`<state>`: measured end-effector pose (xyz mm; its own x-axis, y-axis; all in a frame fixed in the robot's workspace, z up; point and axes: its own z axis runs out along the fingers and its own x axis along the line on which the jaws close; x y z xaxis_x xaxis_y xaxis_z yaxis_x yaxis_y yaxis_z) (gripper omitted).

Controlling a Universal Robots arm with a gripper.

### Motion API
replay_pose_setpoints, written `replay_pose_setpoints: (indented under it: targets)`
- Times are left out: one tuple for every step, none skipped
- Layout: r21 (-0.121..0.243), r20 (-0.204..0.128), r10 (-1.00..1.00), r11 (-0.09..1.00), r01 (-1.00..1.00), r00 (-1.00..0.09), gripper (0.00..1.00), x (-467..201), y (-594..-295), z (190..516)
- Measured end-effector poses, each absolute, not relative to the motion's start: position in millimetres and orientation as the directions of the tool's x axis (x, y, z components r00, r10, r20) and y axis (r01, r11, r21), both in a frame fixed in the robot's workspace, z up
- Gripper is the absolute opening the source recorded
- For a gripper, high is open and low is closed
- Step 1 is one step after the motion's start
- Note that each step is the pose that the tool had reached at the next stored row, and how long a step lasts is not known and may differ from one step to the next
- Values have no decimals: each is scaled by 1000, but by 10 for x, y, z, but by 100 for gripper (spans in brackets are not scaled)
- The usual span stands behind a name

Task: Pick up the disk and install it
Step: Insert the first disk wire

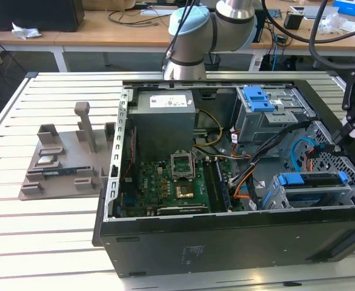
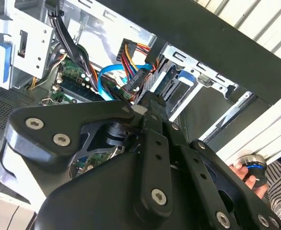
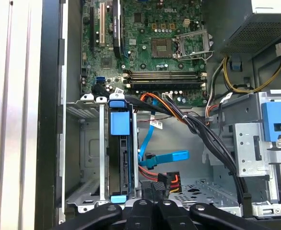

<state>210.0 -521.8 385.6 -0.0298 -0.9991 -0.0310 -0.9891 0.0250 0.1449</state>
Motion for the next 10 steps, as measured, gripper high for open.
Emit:
replay_pose_setpoints:
  targets:
    - [145,-31,-999,25,-989,-30,11,2100,-5218,3856]
    - [145,-31,-999,25,-989,-30,23,2100,-5218,3855]
    - [145,-31,-999,25,-989,-30,23,2100,-5218,3855]
    - [145,-31,-999,25,-989,-30,30,2100,-5218,3855]
    - [145,-31,-999,25,-989,-30,30,2100,-5217,3854]
    - [145,-31,-999,25,-989,-30,30,2099,-5217,3854]
    - [145,-30,-999,25,-989,-30,30,2100,-5195,3850]
    - [145,-29,-999,25,-989,-30,30,2101,-5172,3846]
    - [145,-29,-999,26,-989,-30,30,2101,-5143,3830]
    - [146,-29,-999,26,-989,-31,30,2101,-5120,3813]
